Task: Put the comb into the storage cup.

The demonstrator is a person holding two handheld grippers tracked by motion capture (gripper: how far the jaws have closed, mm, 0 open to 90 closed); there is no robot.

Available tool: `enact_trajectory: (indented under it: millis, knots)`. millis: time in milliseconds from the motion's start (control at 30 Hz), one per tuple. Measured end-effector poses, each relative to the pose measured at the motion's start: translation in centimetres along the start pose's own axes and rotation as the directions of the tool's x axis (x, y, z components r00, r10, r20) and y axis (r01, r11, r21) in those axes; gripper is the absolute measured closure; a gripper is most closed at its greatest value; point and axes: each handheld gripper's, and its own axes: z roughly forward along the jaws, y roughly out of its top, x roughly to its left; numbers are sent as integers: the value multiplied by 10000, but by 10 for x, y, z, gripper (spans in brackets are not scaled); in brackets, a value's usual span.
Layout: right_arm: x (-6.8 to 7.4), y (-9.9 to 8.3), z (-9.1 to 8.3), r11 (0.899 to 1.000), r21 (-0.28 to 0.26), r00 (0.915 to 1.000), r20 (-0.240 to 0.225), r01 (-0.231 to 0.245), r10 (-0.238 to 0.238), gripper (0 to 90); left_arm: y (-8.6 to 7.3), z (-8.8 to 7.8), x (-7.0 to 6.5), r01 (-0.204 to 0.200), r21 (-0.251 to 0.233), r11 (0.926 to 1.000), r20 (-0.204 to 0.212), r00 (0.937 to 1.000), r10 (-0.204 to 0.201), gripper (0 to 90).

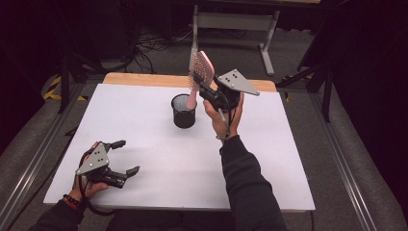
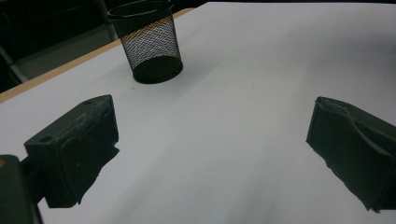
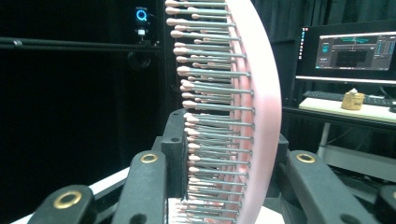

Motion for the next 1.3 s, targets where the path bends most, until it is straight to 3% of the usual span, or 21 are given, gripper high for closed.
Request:
enact_trajectory:
  millis: [500,867,1300]
  knots:
    - [1,-9,17,9998,173,10000,60,-45,44,639,-2,-1,-4,-89,7,10000,-175,9998,89,29]
    - [6,-21,28,9988,475,9998,167,-147,139,639,-3,-2,-4,-36,-11,10000,-34,10000,36,29]
    - [-1,-30,28,9971,376,9972,384,-656,641,639,-3,-3,-5,-133,158,9998,3,9999,133,29]
